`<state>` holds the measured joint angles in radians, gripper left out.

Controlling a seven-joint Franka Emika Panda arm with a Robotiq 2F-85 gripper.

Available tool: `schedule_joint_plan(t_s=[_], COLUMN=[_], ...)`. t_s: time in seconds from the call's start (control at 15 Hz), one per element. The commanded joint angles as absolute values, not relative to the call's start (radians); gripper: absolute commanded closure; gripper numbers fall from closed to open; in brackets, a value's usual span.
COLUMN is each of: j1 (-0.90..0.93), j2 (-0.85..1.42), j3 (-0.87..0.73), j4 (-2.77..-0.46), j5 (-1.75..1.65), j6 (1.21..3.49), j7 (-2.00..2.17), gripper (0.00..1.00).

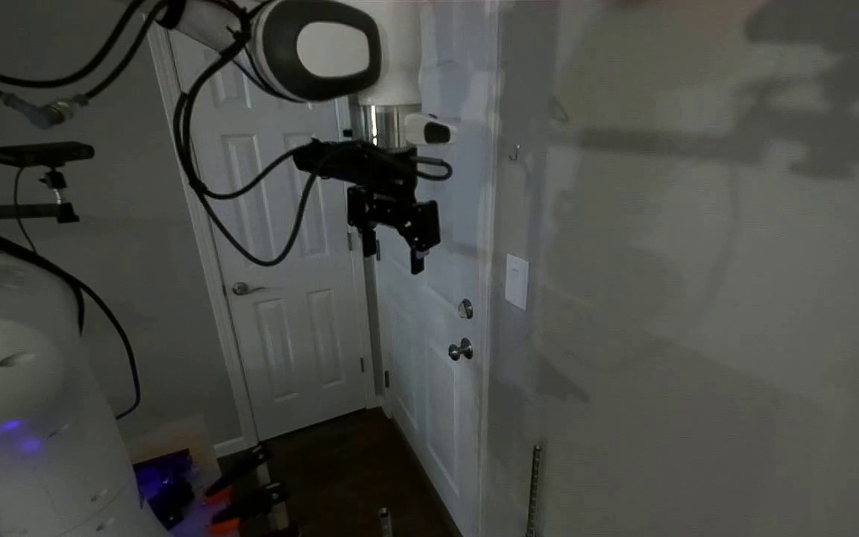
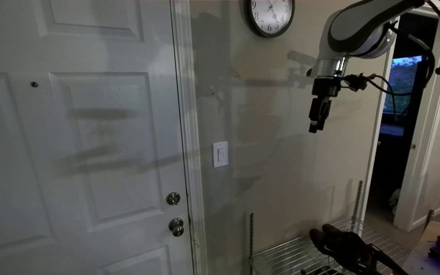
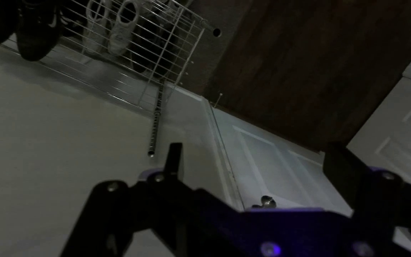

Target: Turn on the light

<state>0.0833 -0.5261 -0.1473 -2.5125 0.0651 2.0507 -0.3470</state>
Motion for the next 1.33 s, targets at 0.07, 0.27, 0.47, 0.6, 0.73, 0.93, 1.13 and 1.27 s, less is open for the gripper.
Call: schedule_joint_plan(t_s=[0.07, 0.27, 0.47, 0.6, 0.73, 0.93, 1.13, 1.27], j1=[0.156, 0.207, 0.213, 0.229, 0.230, 0.230, 0.234, 0.257], j2=[-0.529, -0.506, -0.503, -0.483, -0.475, -0.475, -0.471, -0.427], j3=[-0.110, -0.073, -0.058, -0.044, -0.042, -0.043, -0.018, 0.011], j4=[-2.630, -2.688, -2.686, -2.698, -2.698, -2.698, -2.733, -2.749], j5=[0.179, 0.214, 0.186, 0.186, 0.186, 0.186, 0.183, 0.199], j6=[2.184, 2.337, 2.344, 2.381, 2.387, 2.387, 2.451, 2.534], j7=[-0.395, -0.386, -0.354, -0.353, -0.353, -0.353, -0.329, -0.311], gripper=[0.00, 0.00, 0.00, 0.00, 0.00, 0.00, 0.00, 0.00])
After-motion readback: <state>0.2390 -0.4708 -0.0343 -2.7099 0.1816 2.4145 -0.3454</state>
